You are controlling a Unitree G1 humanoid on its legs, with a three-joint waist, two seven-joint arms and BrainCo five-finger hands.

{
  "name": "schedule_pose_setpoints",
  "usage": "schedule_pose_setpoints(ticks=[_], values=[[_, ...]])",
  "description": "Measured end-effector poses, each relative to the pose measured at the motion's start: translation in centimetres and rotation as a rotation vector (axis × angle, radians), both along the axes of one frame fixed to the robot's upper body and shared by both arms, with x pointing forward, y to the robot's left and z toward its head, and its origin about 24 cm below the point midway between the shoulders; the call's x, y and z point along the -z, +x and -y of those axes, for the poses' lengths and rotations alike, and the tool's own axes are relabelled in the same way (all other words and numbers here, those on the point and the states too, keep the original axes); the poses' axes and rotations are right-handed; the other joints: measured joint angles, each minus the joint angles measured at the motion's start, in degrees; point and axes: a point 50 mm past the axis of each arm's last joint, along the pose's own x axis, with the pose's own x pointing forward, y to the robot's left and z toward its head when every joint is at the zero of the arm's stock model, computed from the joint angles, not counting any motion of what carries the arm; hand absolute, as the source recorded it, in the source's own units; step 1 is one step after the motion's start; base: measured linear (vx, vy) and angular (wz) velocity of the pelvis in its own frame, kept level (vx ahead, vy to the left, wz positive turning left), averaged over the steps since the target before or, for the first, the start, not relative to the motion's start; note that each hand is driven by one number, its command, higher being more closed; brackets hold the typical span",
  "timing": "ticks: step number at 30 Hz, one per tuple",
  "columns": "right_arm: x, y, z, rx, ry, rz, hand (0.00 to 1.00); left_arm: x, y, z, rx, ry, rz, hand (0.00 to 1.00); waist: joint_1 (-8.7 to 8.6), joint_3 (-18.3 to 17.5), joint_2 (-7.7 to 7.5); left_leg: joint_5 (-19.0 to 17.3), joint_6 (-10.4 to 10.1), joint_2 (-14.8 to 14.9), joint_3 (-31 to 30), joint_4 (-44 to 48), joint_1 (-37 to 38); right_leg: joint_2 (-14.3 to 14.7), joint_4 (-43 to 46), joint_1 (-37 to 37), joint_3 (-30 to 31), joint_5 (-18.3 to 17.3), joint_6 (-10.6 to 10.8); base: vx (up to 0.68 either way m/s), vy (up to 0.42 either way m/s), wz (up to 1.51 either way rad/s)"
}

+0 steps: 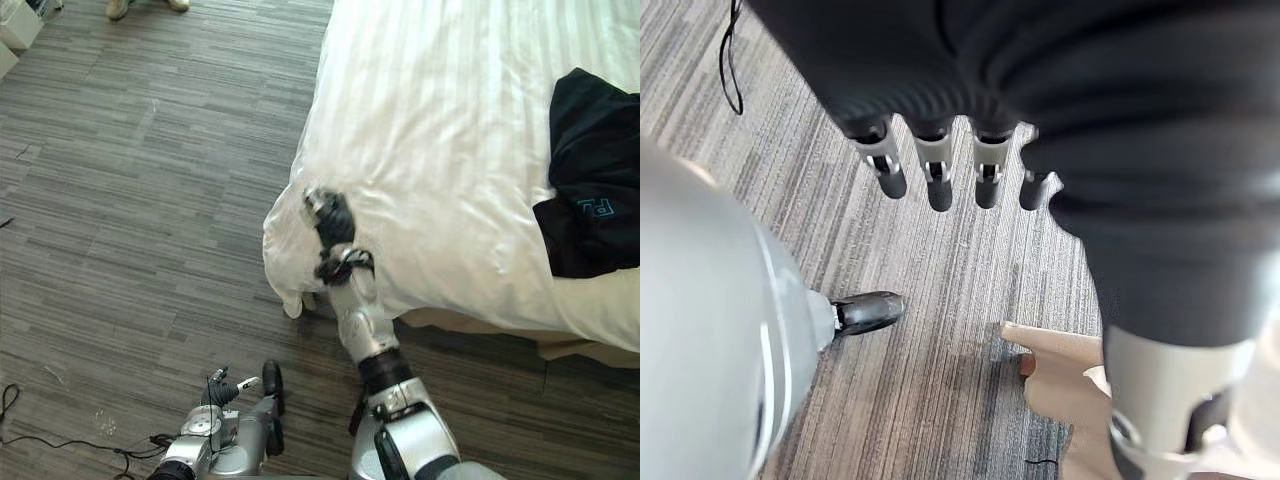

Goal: Tidy the bed and pick cloth on bed and put in laundry

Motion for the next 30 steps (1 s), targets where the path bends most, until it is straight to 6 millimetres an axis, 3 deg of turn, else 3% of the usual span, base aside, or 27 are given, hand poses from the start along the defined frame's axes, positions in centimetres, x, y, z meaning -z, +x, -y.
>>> schedule_pose_setpoints(ticks=[1,4,6,8,10,13,14,15,17,18,19,20,21,22,23,24,26,28,29,30], values=[[-2.0,1.0,1.6,0.06,-0.005,0.025,1.0,-0.3,0.4,0.1,-0.001,-0.004,0.021,0.0,-0.38,1.64,1.67,-0.13,0.18,-0.26,0.0,1.37,-1.9,-0.45,0.55,-1.53,0.35,0.42,0.03,-0.07,0.027,0.05],[-3.9,2.8,5.2,0.187,-0.046,-0.016,1.0,-0.5,0.7,0.3,-0.014,-0.024,0.041,0.0,-0.27,3.6,4.97,-0.93,0.72,-0.32,0.04,4.22,-7.1,-0.7,0.54,-5.76,1.13,1.24,0.33,-0.11,0.003,0.0],[-3.3,3.4,11.2,0.36,-0.078,-0.112,1.0,-1.0,1.9,1.2,-0.003,-0.053,0.077,0.0,0.94,5.34,7.82,-0.9,0.74,-0.19,0.66,5.66,-10.96,-0.57,0.44,-9.38,2.1,2.41,0.31,-0.11,-0.031,-0.07],[-5.3,3.2,12.0,0.379,-0.147,-0.042,1.0,-1.2,2.3,1.7,0.006,-0.075,0.089,0.0,0.65,5.68,8.54,-0.92,0.78,-0.11,1.65,6.5,-13.01,-0.42,0.42,-11.85,3.66,2.92,0.62,-0.09,-0.05,-0.23],[-5.4,3.2,12.4,0.402,-0.193,-0.047,1.0,-1.6,2.9,2.3,0.004,-0.098,0.106,0.0,0.75,5.74,8.4,-1.2,1.08,0.46,3.56,7.55,-13.55,0.09,0.29,-12.58,5.12,3.04,0.68,-0.08,-0.062,-0.25],[-3.8,2.6,12.5,0.427,-0.178,-0.055,1.0,-2.4,3.8,2.4,-0.009,-0.116,0.161,0.0,0.63,5.73,6.8,-2.81,1.7,1.45,6.01,10.4,-14.23,0.42,0.22,-13.19,5.87,2.96,0.57,-0.07,-0.064,-0.29],[-2.2,2.1,12.5,0.429,-0.118,-0.074,1.0,-2.5,3.9,2.1,-0.028,-0.119,0.168,0.0,0.57,5.48,5.51,-3.82,1.9,2.06,7.33,11.88,-14.25,0.63,0.22,-13.25,6.58,2.96,0.57,-0.04,-0.07,-0.46],[0.7,1.1,12.7,0.441,-0.031,-0.118,1.0,-2.6,3.9,1.6,-0.062,-0.121,0.171,0.0,0.46,4.77,3.42,-5.26,1.94,2.88,8.45,13.94,-14.22,0.89,0.32,-13.12,6.9,2.95,0.57,-0.02,-0.058,-0.45],[3.6,0.0,13.0,0.461,0.039,-0.174,1.0,-2.6,3.9,1.1,-0.088,-0.12,0.174,0.0,0.18,3.81,1.52,-6.39,1.89,3.68,9.41,15.42,-14.2,1.05,0.52,-12.98,6.86,2.95,0.57,0.01,-0.042,-0.31],[7.0,-1.3,13.3,0.484,0.11,-0.262,1.0,-2.5,3.8,0.6,-0.111,-0.117,0.174,0.0,-0.65,2.71,-0.52,-7.6,1.69,4.42,10.19,16.84,-14.1,1.07,1.34,-12.92,6.86,2.85,0.47,0.04,-0.046,-0.3],[12.2,-3.4,14.4,0.543,0.199,-0.45,1.0,-2.6,3.8,0.3,-0.127,-0.117,0.174,0.0,-1.21,1.8,-2.17,-8.75,1.56,5.08,10.79,18.19,-13.74,1.05,2.27,-12.82,6.99,2.52,0.17,0.04,-0.031,-0.28],[14.7,-4.8,15.1,0.58,0.235,-0.544,1.0,-2.6,3.8,0.3,-0.131,-0.12,0.176,0.0,-1.22,1.61,-2.7,-9.2,1.39,5.43,11.19,18.54,-13.42,1.09,2.53,-12.63,7.06,2.22,0.1,0.08,-0.039,-0.4],[23.7,-11.7,17.0,0.709,0.33,-0.913,1.0,-2.6,3.8,0.5,-0.158,-0.138,0.177,0.0,-1.22,1.67,-3.45,-10.37,0.86,6.42,13.18,18.66,-11.12,1.6,2.49,-11.23,7.66,1.49,-0.08,0.08,-0.032,-0.42],[25.9,-14.6,17.4,0.756,0.356,-1.014,1.0,-2.4,3.6,0.7,-0.173,-0.148,0.168,0.0,-1.35,1.67,-3.44,-10.52,0.63,6.76,14.25,18.21,-10.12,1.92,2.27,-10.82,8.22,1.08,0.25,0.09,-0.034,-0.52],[27.7,-17.1,17.5,0.794,0.375,-1.097,0.0,-2.3,3.4,0.7,-0.19,-0.155,0.16,0.0,-1.48,1.67,-3.44,-10.55,0.58,6.91,15.21,17.4,-9.02,2.15,2.27,-10.55,8.57,0.69,0.25,0.1,-0.028,-0.61],[30.1,-21.6,17.4,0.852,0.39,-1.226,0.0,-1.9,2.7,0.3,-0.223,-0.153,0.139,0.0,-2.76,1.64,-3.39,-11.02,-0.17,7.92,17.27,16.69,-6.73,2.71,4.02,-10.35,8.81,-0.42,-1.08,0.13,-0.037,-0.71],[32.2,-27.5,17.1,0.917,0.375,-1.373,0.0,-1.2,1.6,-0.3,-0.261,-0.146,0.104,0.0,-4.29,1.12,-3.32,-12.11,-2.36,10.19,20.39,16.35,-2.16,4.57,5.41,-8.16,8.54,-3.03,-0.69,0.16,-0.082,-0.81],[33.0,-30.9,16.9,0.935,0.31,-1.475,0.0,-0.7,0.6,0.2,-0.266,-0.154,0.07,0.0,-4.26,-2.5,-1.3,-11.5,-3.83,13.33,22.89,13.28,0.9,7.96,4.96,-6.91,7.88,-4.6,-0.52,0.2,-0.11,-0.69],[33.5,-32.5,15.9,0.919,0.283,-1.537,0.0,-0.6,0.4,0.0,-0.257,-0.145,0.061,0.0,-5.29,-3.97,-1.9,-10.62,-5.62,13.51,23.32,12.26,3.18,8.38,7.39,-5.5,9.2,-6.5,-2.62,0.27,-0.095,-0.4],[33.8,-32.8,15.4,0.884,0.246,-1.571,0.0,-0.5,0.3,0.0,-0.251,-0.138,0.056,0.0,-5.64,-4.51,-1.7,-10.33,-5.95,13.78,23.41,10.77,4.77,9.3,8.36,-4.87,9.07,-7.45,-2.27,0.33,-0.1,-0.21]])
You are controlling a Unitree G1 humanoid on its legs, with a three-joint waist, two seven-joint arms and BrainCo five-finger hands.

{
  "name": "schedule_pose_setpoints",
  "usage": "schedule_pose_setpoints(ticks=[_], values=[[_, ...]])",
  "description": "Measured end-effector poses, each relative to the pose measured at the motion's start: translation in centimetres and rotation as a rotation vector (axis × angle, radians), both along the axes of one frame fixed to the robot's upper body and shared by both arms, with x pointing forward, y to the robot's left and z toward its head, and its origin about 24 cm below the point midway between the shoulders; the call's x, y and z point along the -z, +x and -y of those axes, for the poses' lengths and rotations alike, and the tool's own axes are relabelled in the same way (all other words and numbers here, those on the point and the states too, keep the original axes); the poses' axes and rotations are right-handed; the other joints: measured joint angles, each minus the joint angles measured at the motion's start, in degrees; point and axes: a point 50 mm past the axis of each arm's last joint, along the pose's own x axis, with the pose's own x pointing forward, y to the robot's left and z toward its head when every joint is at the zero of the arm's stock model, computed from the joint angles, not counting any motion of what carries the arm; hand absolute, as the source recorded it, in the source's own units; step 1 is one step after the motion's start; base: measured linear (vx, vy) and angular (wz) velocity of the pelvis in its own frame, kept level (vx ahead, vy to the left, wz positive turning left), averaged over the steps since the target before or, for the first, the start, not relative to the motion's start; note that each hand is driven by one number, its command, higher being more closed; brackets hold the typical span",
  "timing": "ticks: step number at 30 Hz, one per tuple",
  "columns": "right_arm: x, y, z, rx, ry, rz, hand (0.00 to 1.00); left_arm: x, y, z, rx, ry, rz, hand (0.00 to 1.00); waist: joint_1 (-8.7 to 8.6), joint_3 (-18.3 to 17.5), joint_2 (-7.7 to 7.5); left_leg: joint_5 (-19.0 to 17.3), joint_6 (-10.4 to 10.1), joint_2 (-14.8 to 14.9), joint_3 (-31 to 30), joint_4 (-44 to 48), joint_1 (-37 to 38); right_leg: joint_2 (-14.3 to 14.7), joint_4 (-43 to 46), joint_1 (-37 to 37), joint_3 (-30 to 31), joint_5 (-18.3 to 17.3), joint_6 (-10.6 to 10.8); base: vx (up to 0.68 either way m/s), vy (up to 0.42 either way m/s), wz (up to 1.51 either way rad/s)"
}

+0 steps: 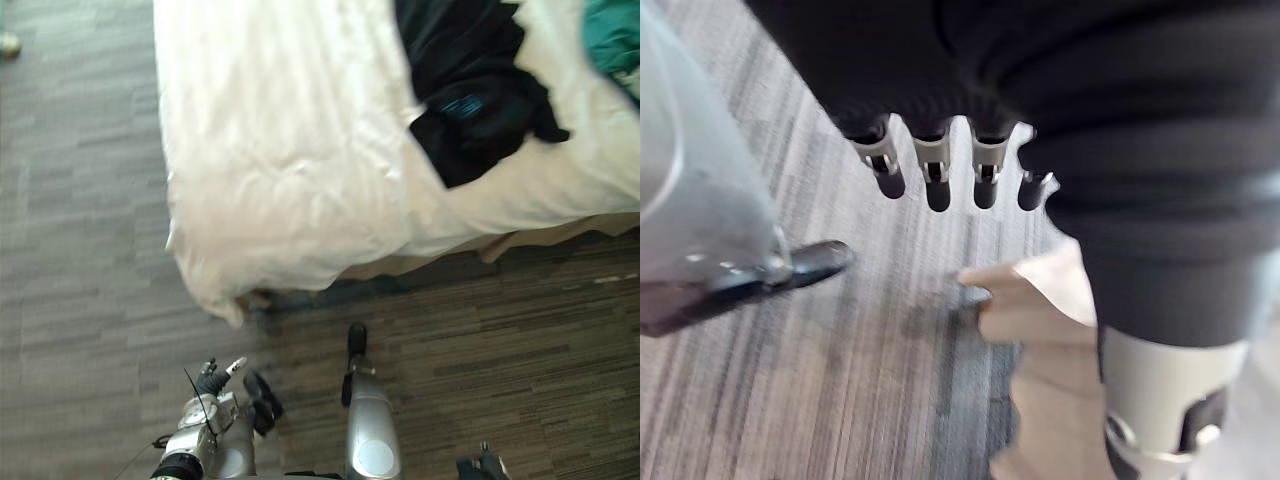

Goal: Tidy the bed and pick cloth on bed and put in laundry

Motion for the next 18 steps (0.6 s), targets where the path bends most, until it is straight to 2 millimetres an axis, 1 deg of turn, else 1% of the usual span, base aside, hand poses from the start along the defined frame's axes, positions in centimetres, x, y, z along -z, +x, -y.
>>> schedule_pose_setpoints(ticks=[1,2,3,4,5,6,7,8,9,10,11,16,18], values=[[0.3,0.4,-1.0,-0.084,0.014,-0.022,0.0,0.1,-0.2,0.0,0.004,0.003,-0.01,0.0,-0.23,-2.24,0.37,2.15,-0.7,0.47,0.21,-2.38,2.7,1.15,1.77,-0.13,0.04,-0.87,-1.81,0.26,-0.095,-0.3],[0.3,0.8,-1.3,-0.116,0.013,-0.023,0.0,0.1,-0.2,0.0,0.007,0.004,-0.009,0.0,-0.43,-2.65,0.61,2.85,-1.17,0.33,0.62,-3.33,3.75,1.37,2.39,0.07,-0.02,-1.31,-2.02,0.29,-0.064,-0.28],[0.2,2.1,-1.8,-0.206,0.006,-0.02,0.0,0.2,-0.3,0.0,0.014,0.01,-0.017,0.0,-0.46,-3.76,1.85,3.54,-1.79,-0.37,0.94,-5.87,6.16,1.83,2.91,1.07,-0.09,-2.0,-2.33,0.19,0.004,-0.08],[0.2,2.5,-1.9,-0.249,-0.003,-0.032,0.0,0.3,-0.4,0.1,0.022,0.014,-0.025,0.0,-0.59,-4.09,2.37,3.6,-1.8,-0.5,0.88,-6.23,6.68,1.82,2.92,1.56,-0.2,-2.24,-2.23,0.17,0.043,-0.02],[0.3,3.1,-1.9,-0.335,-0.02,-0.061,0.0,0.6,-0.8,0.2,0.033,0.017,-0.047,0.0,-0.64,-4.73,3.28,3.64,-1.74,-1.09,0.74,-6.77,8.1,1.54,2.86,2.97,-0.19,-2.64,-1.72,0.12,0.082,0.08],[0.4,3.4,-1.9,-0.393,-0.03,-0.09,0.0,0.9,-1.1,0.2,0.039,0.018,-0.065,0.0,-0.72,-5.15,3.92,3.68,-1.68,-1.66,0.6,-7.18,8.88,1.19,2.69,4.04,-0.16,-2.82,-1.44,0.09,0.1,0.11],[0.5,3.6,-1.9,-0.443,-0.042,-0.115,0.0,1.1,-1.3,0.2,0.042,0.022,-0.077,0.0,-0.74,-5.44,4.18,3.69,-1.66,-2.13,0.35,-7.27,9.27,0.68,2.44,4.84,-0.23,-3.03,-1.12,0.05,0.112,0.26],[0.7,3.6,-1.9,-0.531,-0.053,-0.17,0.0,1.3,-1.6,0.3,0.064,0.033,-0.096,0.0,-1.03,-6.06,4.55,3.68,-1.64,-3.06,-1.09,-7.38,9.65,-0.03,1.72,6.27,-0.7,-3.39,-0.55,0.01,0.1,0.39],[0.9,3.7,-2.1,-0.596,-0.056,-0.204,0.0,1.4,-1.9,0.2,0.078,0.044,-0.108,0.0,-1.27,-6.24,4.57,3.59,-1.47,-3.76,-2.13,-7.48,9.89,-0.81,1.3,7.14,-0.96,-3.5,-0.19,0.01,0.101,0.4],[0.9,3.7,-2.1,-0.615,-0.055,-0.217,0.0,1.5,-2.2,0.1,0.08,0.045,-0.117,0.0,-1.35,-6.34,4.48,3.53,-1.36,-4.1,-2.69,-7.62,10.03,-1.2,0.83,7.56,-1.1,-3.45,0.01,-0.02,0.119,0.31],[1.0,3.5,-2.1,-0.665,-0.061,-0.251,0.0,2.0,-3.1,-0.1,0.102,0.051,-0.154,0.0,-1.48,-7.26,4.5,3.16,-0.74,-4.53,-3.94,-7.83,10.04,-1.64,-0.75,8.17,-1.49,-2.84,0.73,-0.02,0.089,0.18],[1.4,3.0,-2.2,-0.722,-0.042,-0.298,0.0,3.1,-5.5,-0.7,0.149,0.077,-0.251,0.0,-1.4,-8.16,3.8,2.73,-0.01,-5.49,-5.63,-7.91,10.37,-2.41,-5.32,11.56,-2.35,-0.22,1.58,-0.01,0.06,0.14],[1.4,3.0,-2.2,-0.754,-0.046,-0.313,0.0,3.4,-6.5,-1.0,0.165,0.093,-0.28,0.0,-1.23,-8.19,3.68,2.0,0.73,-5.68,-5.9,-7.0,11.0,-2.58,-6.7,13.06,-2.0,0.58,1.75,-0.03,0.043,-0.02]])
